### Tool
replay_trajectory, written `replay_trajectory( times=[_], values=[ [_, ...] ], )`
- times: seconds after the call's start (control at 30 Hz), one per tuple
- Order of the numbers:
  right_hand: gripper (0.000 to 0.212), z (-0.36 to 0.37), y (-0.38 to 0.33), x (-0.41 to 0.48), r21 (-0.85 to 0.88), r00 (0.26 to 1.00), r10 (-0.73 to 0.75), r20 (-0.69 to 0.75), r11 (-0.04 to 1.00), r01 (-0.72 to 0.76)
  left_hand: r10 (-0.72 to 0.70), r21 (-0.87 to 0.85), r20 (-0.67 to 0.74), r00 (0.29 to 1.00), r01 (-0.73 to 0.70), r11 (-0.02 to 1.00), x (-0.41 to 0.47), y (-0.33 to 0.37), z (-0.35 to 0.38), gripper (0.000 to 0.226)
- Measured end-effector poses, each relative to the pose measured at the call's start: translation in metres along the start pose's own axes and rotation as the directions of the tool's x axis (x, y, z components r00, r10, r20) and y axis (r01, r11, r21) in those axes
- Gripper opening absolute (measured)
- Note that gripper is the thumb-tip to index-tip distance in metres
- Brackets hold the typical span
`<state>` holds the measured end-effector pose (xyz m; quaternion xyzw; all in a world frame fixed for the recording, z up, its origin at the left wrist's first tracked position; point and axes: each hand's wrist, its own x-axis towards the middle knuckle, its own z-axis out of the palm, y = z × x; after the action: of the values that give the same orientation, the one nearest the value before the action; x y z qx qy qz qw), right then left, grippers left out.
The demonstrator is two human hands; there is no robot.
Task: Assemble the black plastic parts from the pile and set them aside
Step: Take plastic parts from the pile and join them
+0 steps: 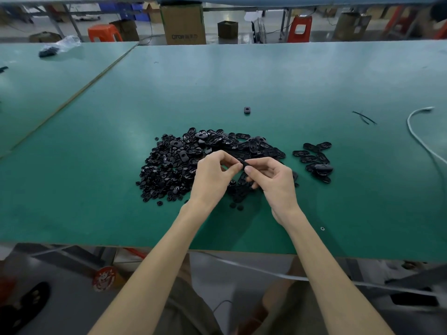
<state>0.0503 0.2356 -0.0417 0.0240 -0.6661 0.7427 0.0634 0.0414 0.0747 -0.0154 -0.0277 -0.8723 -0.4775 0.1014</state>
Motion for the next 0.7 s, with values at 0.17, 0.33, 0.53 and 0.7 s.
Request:
replay_trajectory(
  times=[0.17,0.33,0.53,0.7],
  values=[
    [0.014,0.000,-0.001,0.001,0.015,1.000,0.001,0.006,1.000,-0.001,0.016,-0.014,-0.067,0.998,-0.017,1.000,0.000,-0.001,0.001,0.019],
    [0.014,0.000,-0.001,0.001,0.047,1.000,0.001,0.006,0.999,-0.002,0.012,-0.213,0.068,0.998,0.002,0.977,0.005,0.000,-0.004,0.018],
    [0.013,0.000,-0.002,0.001,0.065,1.000,-0.003,0.008,0.998,0.003,0.024,-0.396,0.046,0.999,-0.004,0.918,0.002,0.000,-0.002,0.015],
    [0.012,0.001,-0.002,0.000,0.022,0.999,-0.018,0.038,1.000,0.017,0.010,-0.483,-0.017,1.000,-0.017,0.875,0.004,0.008,0.005,0.016]
  ],
)
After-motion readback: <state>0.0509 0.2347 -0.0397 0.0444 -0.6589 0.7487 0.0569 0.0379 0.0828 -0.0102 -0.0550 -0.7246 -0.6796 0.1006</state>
